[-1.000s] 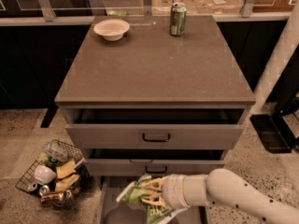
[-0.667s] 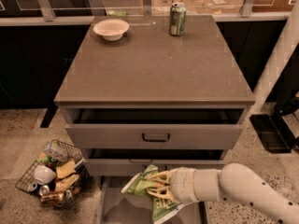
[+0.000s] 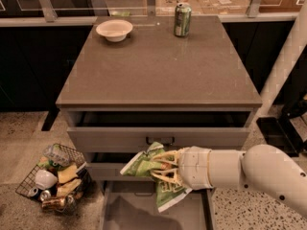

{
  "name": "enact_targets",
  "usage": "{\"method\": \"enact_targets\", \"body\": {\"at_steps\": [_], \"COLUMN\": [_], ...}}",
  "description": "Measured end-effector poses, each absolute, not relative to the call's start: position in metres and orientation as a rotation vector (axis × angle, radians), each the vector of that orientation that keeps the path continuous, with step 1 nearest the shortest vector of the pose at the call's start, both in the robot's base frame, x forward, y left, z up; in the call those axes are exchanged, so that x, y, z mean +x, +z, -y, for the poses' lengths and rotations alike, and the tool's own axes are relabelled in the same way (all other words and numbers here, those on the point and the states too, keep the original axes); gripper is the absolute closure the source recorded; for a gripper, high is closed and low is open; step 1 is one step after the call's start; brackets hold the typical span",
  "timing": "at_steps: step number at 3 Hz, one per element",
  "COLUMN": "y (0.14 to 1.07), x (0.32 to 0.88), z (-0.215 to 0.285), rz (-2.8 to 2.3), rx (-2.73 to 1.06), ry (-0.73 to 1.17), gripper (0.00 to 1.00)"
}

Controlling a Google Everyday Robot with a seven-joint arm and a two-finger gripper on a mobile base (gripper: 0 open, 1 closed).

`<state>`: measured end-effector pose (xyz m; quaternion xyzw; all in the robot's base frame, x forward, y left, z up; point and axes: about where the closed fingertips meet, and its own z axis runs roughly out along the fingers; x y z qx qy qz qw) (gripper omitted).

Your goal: Pick green jalapeno chip bag from bottom drawer and place on counter

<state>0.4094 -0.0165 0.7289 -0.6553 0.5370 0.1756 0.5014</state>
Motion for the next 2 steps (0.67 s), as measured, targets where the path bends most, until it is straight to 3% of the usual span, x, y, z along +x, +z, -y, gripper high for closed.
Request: {"method": "enact_targets", "body": {"at_steps": [2], "y": [0.7261], "x": [0.4152], "z": [0.0079], "rz": [-1.256], "rx": [-1.561], "ry": [0.413], "gripper": [1.00]}}
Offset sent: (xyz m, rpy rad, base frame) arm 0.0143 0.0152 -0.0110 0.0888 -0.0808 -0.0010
